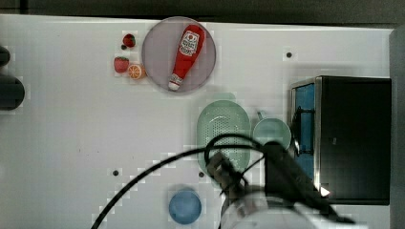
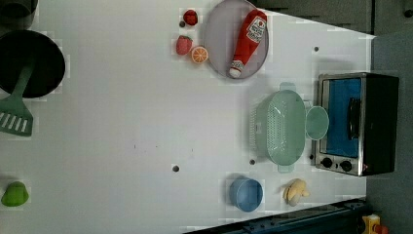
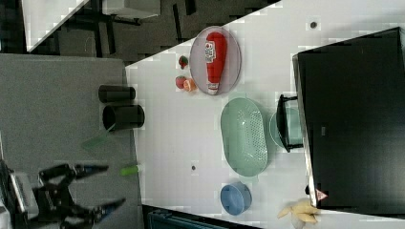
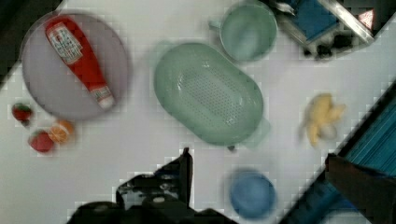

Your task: Drag strainer right to left.

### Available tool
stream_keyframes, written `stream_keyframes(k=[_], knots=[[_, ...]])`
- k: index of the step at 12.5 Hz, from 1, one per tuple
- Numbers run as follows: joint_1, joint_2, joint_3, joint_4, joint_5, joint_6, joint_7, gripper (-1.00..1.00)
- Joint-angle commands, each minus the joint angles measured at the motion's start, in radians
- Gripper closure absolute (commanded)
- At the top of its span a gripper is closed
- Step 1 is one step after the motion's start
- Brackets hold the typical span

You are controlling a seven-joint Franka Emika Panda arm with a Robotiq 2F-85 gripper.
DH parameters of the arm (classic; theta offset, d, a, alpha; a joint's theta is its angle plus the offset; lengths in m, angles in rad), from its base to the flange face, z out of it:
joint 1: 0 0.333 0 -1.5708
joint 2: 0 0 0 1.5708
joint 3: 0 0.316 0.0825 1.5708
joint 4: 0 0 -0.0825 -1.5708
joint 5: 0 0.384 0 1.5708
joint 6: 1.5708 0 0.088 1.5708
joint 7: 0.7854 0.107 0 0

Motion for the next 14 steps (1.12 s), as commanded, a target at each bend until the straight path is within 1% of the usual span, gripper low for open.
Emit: stream_keyframes(k=[1, 3, 6, 8, 11, 14], knots=[[0.001, 0.148, -0.016, -0.154, 0.021, 0.094, -0.026, -1.0], [0.001, 0.186, -0.016, -0.24, 0.021, 0.229, 0.011, -1.0], [0.002, 0.253, -0.015, -0.372, 0.021, 0.479, 0.2, -1.0], [0.002, 0.312, -0.008, -0.437, 0.021, 0.63, 0.32, -1.0], [0.003, 0.43, 0.002, -0.488, 0.021, 0.786, 0.465, -1.0], [0.006, 0.574, 0.015, -0.494, 0.021, 0.922, 0.558, -1.0]])
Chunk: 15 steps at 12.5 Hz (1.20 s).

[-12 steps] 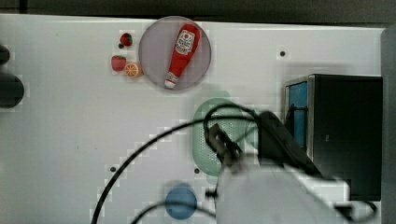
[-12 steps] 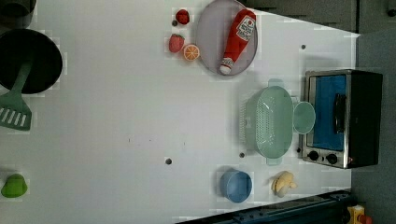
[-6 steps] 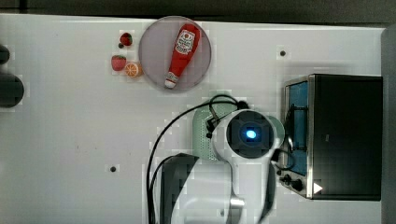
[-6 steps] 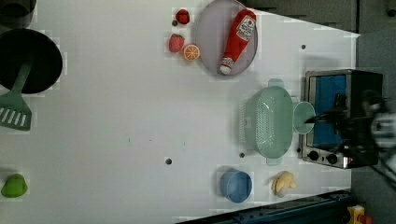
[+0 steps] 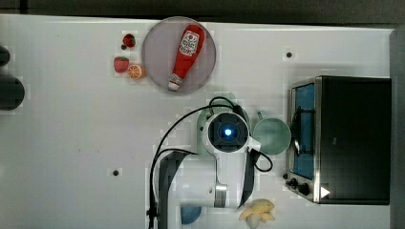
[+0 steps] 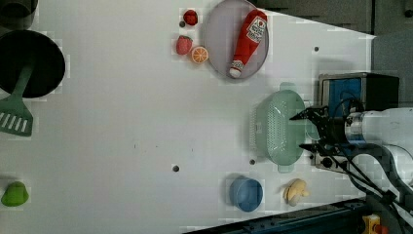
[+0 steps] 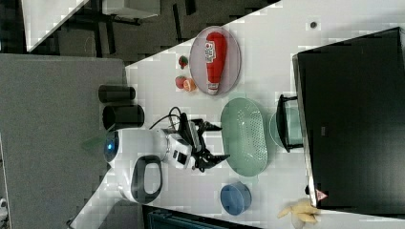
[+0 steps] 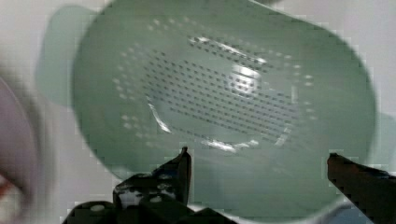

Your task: Drag strainer right to left.

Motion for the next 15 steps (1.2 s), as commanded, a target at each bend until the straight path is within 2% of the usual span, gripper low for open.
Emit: stream_keyframes(k=[1, 7, 15], knots=[[0.009, 0.117, 0.005, 0.011, 0.006, 0.144, 0.2, -1.0], [0.039, 0.301, 0.025, 0.008, 0.007, 0.368, 0.274, -1.0], [0.142, 0.331, 0.066, 0.013, 0.01, 0.373, 0.382, -1.0]])
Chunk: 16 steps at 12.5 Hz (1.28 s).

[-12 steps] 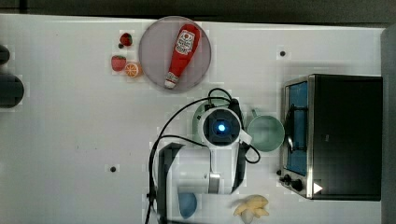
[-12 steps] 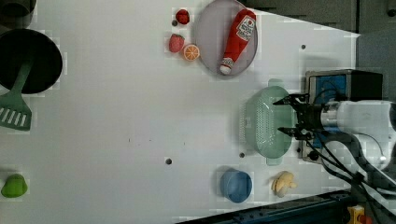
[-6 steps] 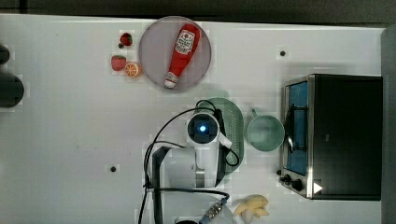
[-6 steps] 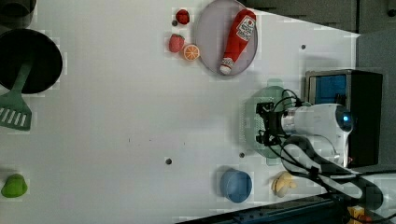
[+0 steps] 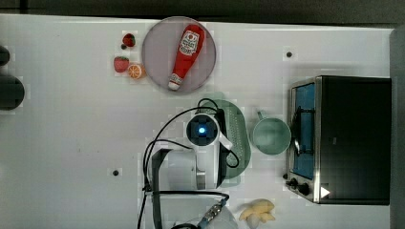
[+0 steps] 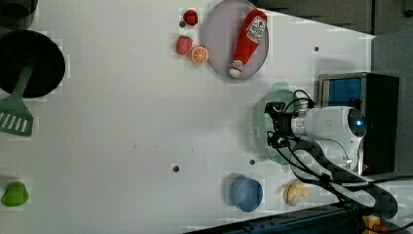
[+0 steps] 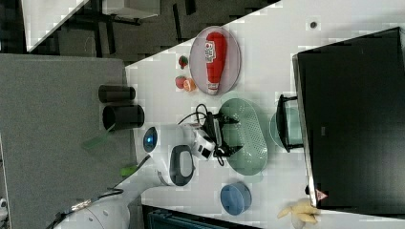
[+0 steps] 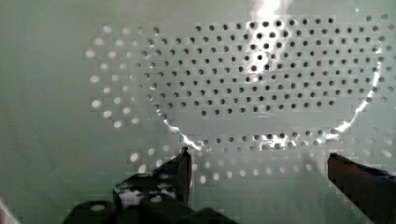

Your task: Drag strainer right to left.

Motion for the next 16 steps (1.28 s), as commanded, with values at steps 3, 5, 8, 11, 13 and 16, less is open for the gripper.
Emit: stream_keyframes(k=[3, 5, 8, 11, 13, 16], knots=[[0.135, -0.016, 0.053, 0.003, 0.01, 0.004, 0.208, -1.0], [0.177, -0.012, 0.068, 0.008, 0.01, 0.003, 0.266, -1.0], [0.233, 0.002, 0.081, 0.022, 0.01, 0.004, 0.346, -1.0], [0.28, 0.03, 0.084, 0.062, 0.01, 0.0, 0.424, -1.0], [0.308, 0.059, 0.085, 0.102, 0.011, -0.002, 0.453, -1.0], [0.349, 0.101, 0.086, 0.169, 0.029, -0.029, 0.466, -1.0]])
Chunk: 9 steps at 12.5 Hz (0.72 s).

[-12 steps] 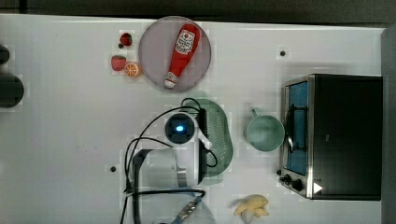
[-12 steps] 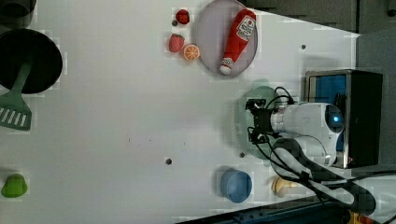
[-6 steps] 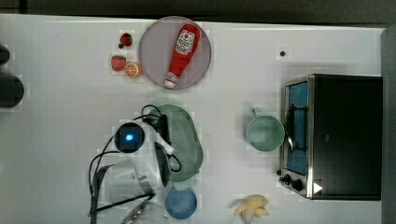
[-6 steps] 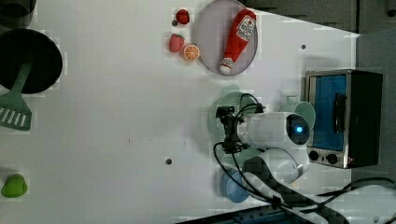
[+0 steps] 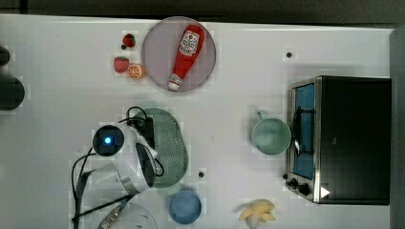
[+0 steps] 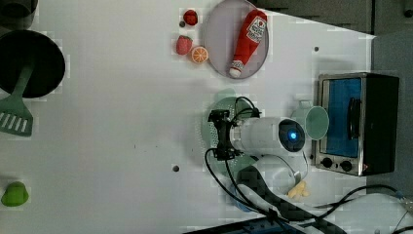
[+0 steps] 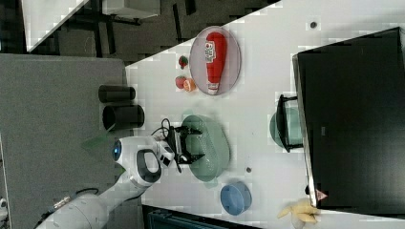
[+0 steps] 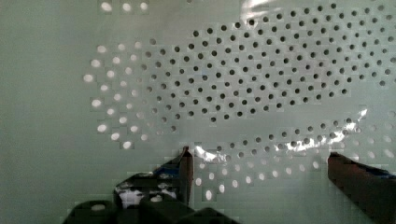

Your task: Drag strainer right to left.

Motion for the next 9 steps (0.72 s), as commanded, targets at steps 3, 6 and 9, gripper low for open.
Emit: stream_keyframes(k=[3, 6, 9], knots=[[0.055, 0.056, 0.01, 0.145, 0.054, -0.073, 0.049, -1.0], [0.101, 0.088, 0.011, 0.219, 0.084, -0.115, 0.052, -1.0], [0.146, 0.133, 0.011, 0.288, 0.113, -0.12, 0.1, -1.0]])
